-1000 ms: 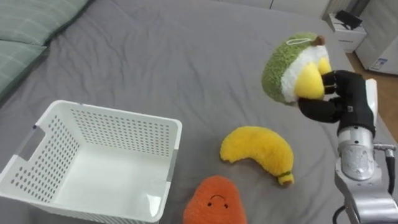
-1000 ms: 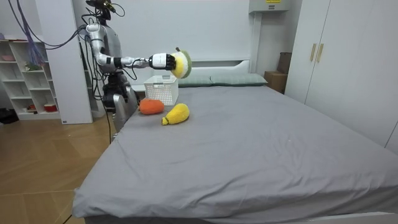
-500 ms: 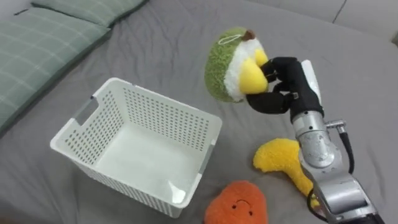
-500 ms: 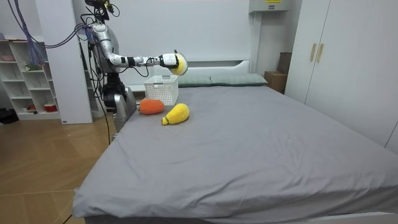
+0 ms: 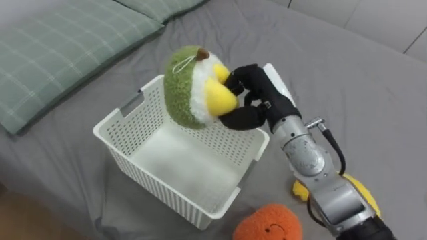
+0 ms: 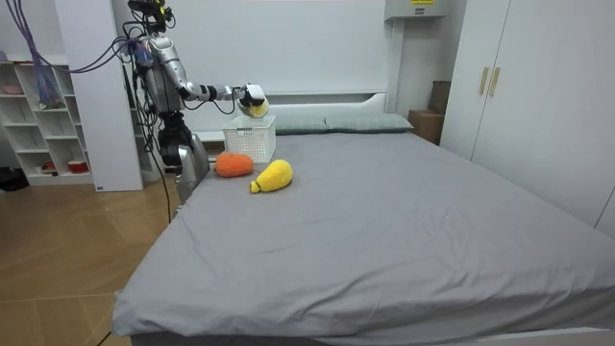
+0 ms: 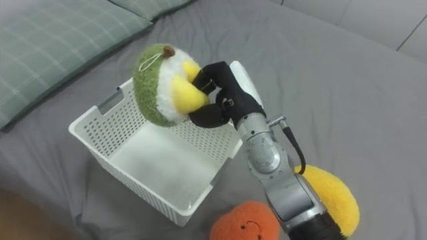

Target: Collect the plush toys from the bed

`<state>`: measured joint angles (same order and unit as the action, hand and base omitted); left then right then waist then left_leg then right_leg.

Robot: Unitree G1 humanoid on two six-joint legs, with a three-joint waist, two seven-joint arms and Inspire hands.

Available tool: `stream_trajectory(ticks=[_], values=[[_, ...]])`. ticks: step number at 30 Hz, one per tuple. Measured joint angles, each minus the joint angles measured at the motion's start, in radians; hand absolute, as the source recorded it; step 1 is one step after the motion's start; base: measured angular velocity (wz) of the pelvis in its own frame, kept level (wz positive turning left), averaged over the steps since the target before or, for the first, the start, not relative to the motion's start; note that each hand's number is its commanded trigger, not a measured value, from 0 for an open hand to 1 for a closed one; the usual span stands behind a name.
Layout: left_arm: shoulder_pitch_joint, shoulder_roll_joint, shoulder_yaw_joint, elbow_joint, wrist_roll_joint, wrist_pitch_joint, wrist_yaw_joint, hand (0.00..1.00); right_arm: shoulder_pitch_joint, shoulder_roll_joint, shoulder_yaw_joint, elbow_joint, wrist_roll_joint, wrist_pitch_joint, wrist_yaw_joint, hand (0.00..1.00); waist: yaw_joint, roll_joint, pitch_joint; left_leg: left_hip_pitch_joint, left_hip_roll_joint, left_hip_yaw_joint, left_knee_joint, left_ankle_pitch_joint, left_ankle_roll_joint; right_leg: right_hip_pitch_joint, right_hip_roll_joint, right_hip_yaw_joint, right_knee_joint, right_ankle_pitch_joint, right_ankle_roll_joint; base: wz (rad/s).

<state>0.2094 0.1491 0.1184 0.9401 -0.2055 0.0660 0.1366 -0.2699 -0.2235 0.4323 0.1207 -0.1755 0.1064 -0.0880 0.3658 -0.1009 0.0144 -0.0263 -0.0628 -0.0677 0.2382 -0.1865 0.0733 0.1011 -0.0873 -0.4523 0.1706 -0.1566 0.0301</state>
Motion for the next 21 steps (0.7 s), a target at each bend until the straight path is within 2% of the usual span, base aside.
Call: stream_trajectory(ticks=[5,9,21], values=[[0.001,0.003,0.000,0.001,0.000,0.009,0.002,0.00,-0.001,0.032,0.034,0.036,-0.027,0.018,0.026,0.00,0.001,-0.010,0.0037,-0.004,-0.001,-0.002,0.000,0.002,0.001,-0.003,-0.001,-0.005,0.000,0.000,0.000,0.02],[-0.010,0.004,-0.004,0.002,0.000,0.010,0.002,0.00,-0.001,0.032,0.036,0.037,-0.033,0.019,0.037,0.00,0.000,-0.018,0.0048,-0.014,-0.001,-0.001,0.000,0.003,0.001,-0.014,0.000,-0.002,-0.002,0.001,0.001,-0.01],[-0.026,0.000,-0.003,0.004,0.002,0.017,0.001,0.00,-0.001,0.023,0.035,0.042,-0.033,0.020,0.056,0.00,-0.009,-0.011,0.0097,-0.013,0.000,0.009,-0.001,0.004,0.001,-0.019,0.001,0.013,-0.003,0.001,0.001,-0.03]])
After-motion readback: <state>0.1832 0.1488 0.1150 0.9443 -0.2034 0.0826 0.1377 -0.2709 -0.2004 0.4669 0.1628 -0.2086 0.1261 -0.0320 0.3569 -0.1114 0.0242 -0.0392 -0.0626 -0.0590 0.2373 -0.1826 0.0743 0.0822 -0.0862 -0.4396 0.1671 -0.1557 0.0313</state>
